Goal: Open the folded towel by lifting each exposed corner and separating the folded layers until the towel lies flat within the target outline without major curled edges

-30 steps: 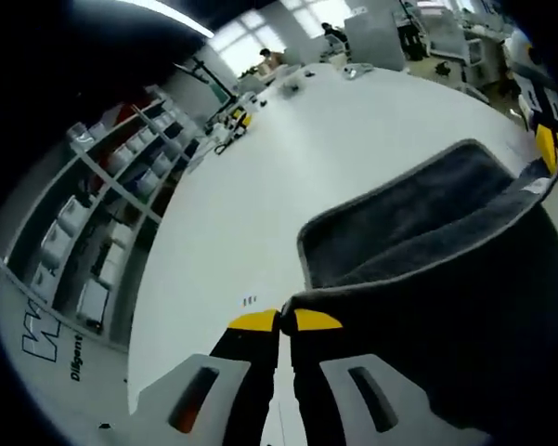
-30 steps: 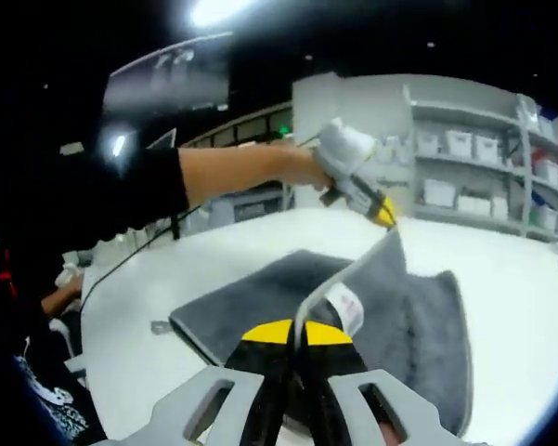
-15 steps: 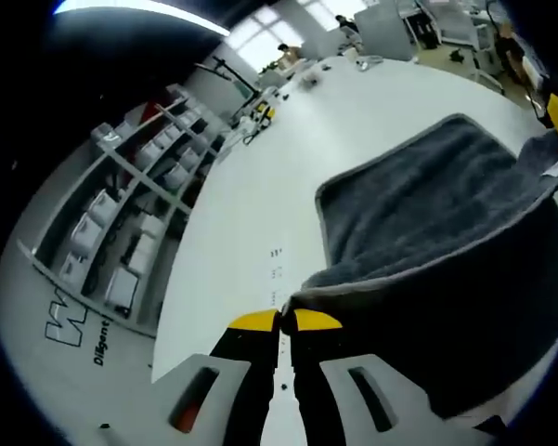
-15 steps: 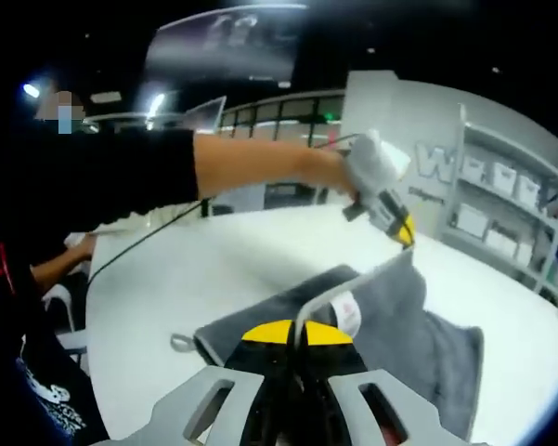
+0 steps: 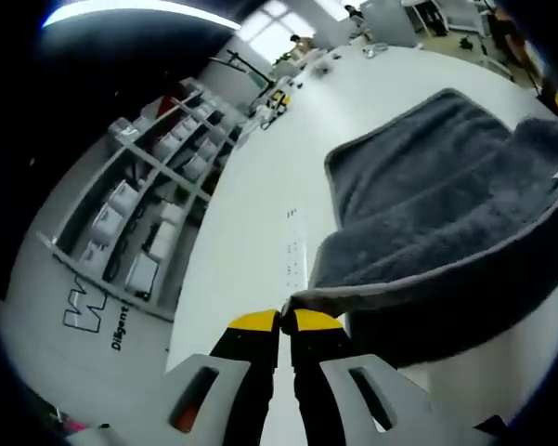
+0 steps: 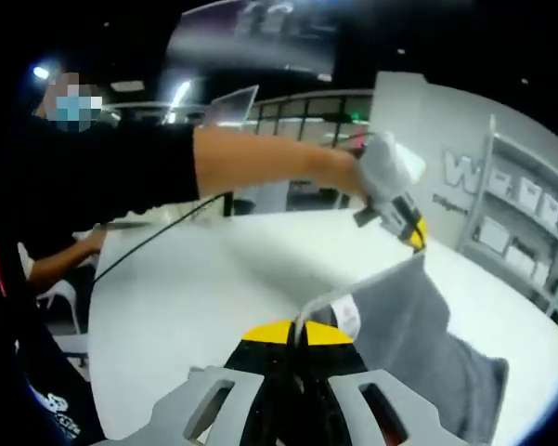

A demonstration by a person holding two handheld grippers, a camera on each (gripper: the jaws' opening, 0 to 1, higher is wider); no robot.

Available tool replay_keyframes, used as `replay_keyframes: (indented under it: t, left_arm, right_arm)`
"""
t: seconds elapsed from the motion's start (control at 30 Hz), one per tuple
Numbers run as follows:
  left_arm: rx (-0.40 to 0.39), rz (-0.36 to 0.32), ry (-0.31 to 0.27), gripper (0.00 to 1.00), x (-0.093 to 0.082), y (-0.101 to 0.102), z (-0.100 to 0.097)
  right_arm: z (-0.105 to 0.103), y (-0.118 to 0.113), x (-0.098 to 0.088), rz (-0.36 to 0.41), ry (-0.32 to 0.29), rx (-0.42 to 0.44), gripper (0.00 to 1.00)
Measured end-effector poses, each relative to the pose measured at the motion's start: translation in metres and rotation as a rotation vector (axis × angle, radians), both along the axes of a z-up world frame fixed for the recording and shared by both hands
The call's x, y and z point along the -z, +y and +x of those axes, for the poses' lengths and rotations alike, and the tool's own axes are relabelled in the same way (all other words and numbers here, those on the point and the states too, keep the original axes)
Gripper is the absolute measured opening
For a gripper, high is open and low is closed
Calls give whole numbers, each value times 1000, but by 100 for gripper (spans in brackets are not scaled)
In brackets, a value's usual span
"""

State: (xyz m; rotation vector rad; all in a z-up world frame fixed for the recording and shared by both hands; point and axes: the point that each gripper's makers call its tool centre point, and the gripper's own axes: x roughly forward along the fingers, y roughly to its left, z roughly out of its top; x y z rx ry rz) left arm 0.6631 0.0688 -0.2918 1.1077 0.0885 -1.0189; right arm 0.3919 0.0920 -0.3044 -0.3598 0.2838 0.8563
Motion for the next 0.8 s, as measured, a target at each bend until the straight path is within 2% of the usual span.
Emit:
replay_keyframes:
  t: [0.2, 0.5, 0.8]
  left_arm:
    - [-50, 25, -34, 4, 0, 36, 1]
    - [-88, 51, -59, 4, 1, 71, -5]
    - [-131, 115, -112, 4, -5, 112, -17]
  right_arm:
    - [3, 30, 8, 17, 31, -49, 0]
    - [-8, 62, 5, 7, 9, -101, 0]
    - [-17, 100, 5, 6, 3, -164, 0]
